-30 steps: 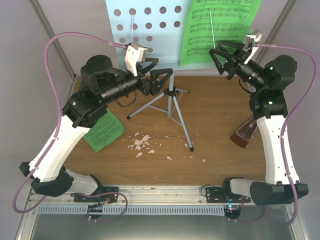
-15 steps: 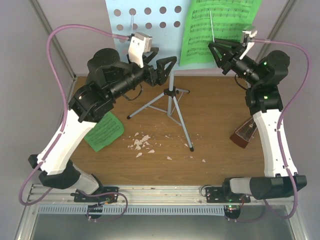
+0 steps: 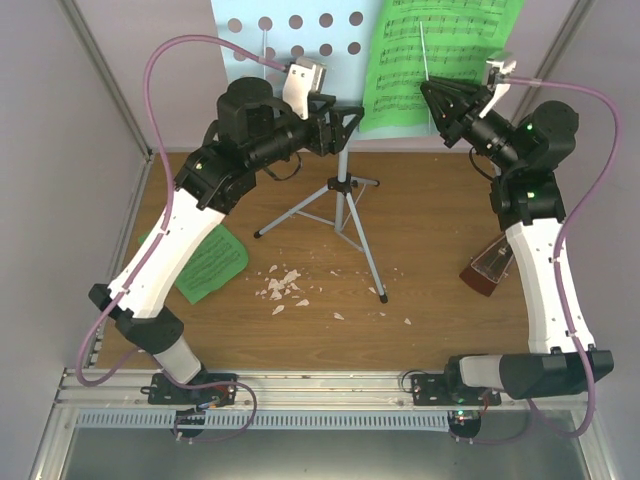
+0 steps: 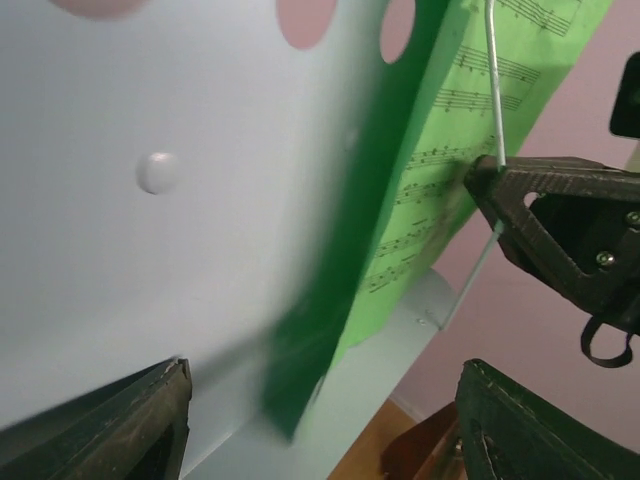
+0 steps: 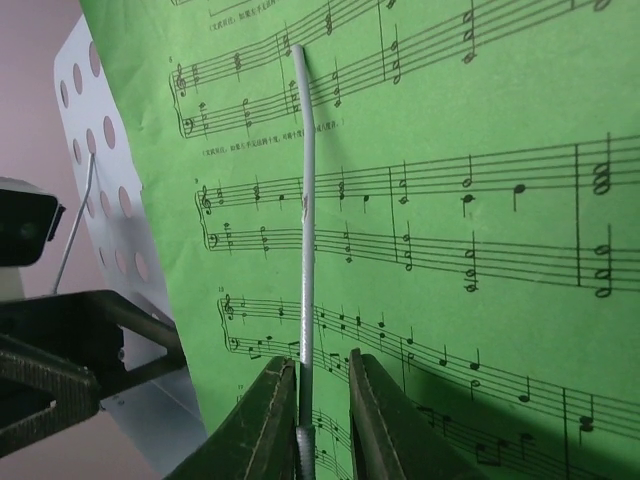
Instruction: Pack up the instrument practice props
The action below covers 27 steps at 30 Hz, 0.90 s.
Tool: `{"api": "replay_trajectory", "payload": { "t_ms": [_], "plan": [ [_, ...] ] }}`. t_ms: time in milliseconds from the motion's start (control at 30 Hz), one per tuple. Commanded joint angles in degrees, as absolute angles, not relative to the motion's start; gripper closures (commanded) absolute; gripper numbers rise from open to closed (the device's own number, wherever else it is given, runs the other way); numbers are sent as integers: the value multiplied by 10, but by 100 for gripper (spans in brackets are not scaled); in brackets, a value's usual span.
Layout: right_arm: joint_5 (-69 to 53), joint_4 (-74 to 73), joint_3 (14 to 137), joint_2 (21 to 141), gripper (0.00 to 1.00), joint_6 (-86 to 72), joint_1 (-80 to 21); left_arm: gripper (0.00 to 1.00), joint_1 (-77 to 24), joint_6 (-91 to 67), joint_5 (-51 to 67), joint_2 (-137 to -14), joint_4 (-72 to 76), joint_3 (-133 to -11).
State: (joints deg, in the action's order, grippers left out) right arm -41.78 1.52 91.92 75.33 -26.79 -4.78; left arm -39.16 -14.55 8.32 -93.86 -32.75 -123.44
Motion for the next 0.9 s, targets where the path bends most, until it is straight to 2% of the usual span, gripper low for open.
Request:
{"api": "replay_trajectory", "payload": {
  "t_ms": [0,467,867],
  "plan": [
    [-405,28,912,749,82,-267,-51,28,-390,-159,131,-955,-289,-1258],
    [-412,42,902,750,83,-278,-52,36,-388,-158,151,-995,-242,-1279],
    [-415,53,899,751,86,-285,-51,53,-388,-151,170,-1018,-209,-1290]
  ]
}}
